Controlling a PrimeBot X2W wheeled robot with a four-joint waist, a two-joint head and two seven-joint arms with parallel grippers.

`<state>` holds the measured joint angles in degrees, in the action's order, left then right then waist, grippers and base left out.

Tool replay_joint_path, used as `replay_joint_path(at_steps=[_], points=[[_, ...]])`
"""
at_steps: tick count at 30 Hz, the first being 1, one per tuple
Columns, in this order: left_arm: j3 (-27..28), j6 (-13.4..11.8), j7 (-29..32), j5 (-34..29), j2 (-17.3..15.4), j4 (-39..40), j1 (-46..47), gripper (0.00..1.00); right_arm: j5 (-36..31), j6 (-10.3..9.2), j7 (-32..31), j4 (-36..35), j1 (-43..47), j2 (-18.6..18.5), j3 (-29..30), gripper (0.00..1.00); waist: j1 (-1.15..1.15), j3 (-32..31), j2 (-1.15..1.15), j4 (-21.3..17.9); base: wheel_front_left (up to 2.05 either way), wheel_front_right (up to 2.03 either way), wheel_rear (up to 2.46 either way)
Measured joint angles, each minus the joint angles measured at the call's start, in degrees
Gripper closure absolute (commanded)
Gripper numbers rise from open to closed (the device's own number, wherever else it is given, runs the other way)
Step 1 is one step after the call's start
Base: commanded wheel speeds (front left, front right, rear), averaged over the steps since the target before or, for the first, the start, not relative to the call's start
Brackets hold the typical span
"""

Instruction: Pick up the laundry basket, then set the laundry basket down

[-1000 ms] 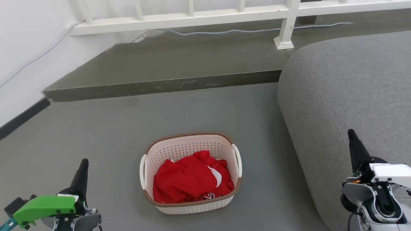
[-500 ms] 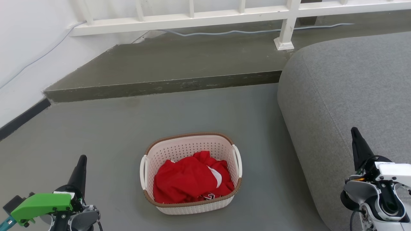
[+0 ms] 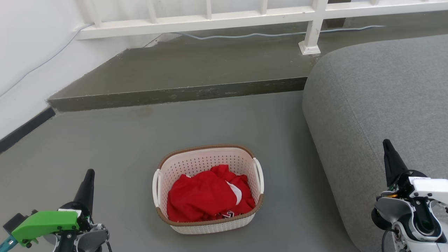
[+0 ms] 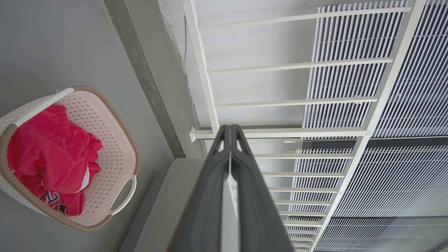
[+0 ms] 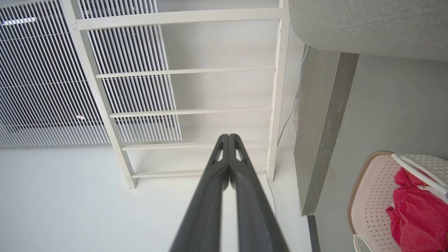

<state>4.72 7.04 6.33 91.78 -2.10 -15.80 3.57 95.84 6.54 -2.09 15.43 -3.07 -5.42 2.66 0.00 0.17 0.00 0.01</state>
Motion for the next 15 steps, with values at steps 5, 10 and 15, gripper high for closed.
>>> replay_joint_path(at_steps=[5, 10, 15], points=[[0.0, 0.0, 0.0, 0.0, 0.0, 0.0, 0.0, 1.0, 0.0, 0.0, -0.1, 0.1, 0.0, 0.0, 0.0, 1.0, 0.0, 0.0, 0.0, 0.0, 0.0, 0.0, 0.0], [0.0, 0.0, 0.0, 0.0, 0.0, 0.0, 0.0, 1.0, 0.0, 0.0, -0.2, 0.1, 0.0, 0.0, 0.0, 1.0, 0.0, 0.0, 0.0, 0.0, 0.0, 0.0, 0.0], [0.0, 0.0, 0.0, 0.0, 0.0, 0.0, 0.0, 1.0, 0.0, 0.01, -0.2, 0.2, 0.0, 0.0, 0.0, 1.0, 0.0, 0.0, 0.0, 0.0, 0.0, 0.0, 0.0]])
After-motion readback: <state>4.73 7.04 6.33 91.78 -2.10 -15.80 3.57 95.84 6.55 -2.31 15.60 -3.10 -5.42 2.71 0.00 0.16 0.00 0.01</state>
